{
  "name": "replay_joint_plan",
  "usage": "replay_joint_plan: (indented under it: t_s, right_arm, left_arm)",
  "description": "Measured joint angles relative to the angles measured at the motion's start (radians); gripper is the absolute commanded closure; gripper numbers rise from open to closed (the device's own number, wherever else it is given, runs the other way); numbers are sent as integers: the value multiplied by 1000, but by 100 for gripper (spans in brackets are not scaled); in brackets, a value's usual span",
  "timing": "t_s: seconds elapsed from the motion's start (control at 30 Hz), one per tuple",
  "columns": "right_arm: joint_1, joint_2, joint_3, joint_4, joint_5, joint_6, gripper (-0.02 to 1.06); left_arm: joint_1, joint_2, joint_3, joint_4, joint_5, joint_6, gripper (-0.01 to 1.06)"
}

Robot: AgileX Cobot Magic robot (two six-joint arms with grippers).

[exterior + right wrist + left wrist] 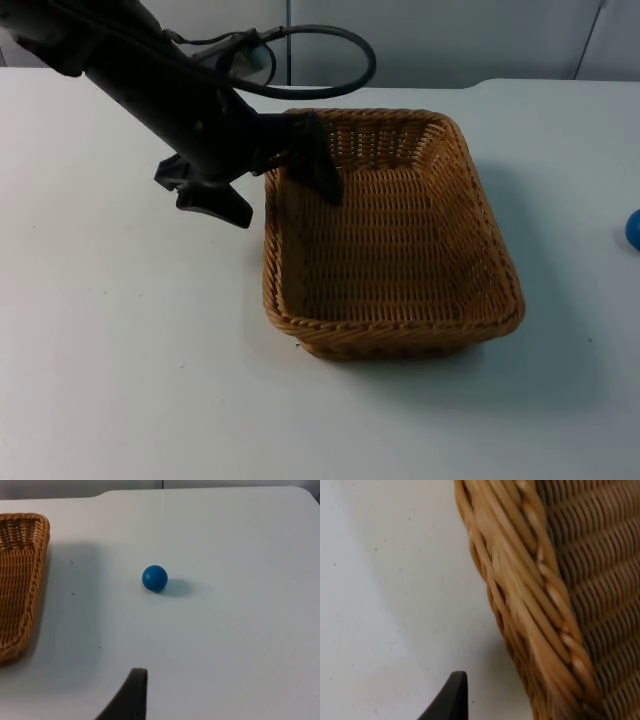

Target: Pick up the basket with the left hand and place the ball into the basket with the right hand.

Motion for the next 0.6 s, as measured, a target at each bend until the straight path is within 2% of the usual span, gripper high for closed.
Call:
replay_joint_plan:
  t_s: [0.13, 0.23, 0.43, 0.47, 0.6]
  right_arm:
    - [0, 0, 0, 0, 0, 0, 0]
    - [0, 0, 0, 0, 0, 0, 0]
    - [0, 0, 0, 0, 0, 0, 0]
    - [0, 0, 0, 0, 0, 0, 0]
    - [0, 0, 0, 0, 0, 0, 0]
  left_arm:
    - [0, 16, -5, -10, 2, -2, 1]
    - [-4, 27, -5, -15, 6, -4, 5]
    - [-22, 35, -5, -27, 10, -18, 42]
    - [-23, 35, -5, -37, 10, -20, 42]
    - [-23, 35, -5, -57, 10, -27, 57]
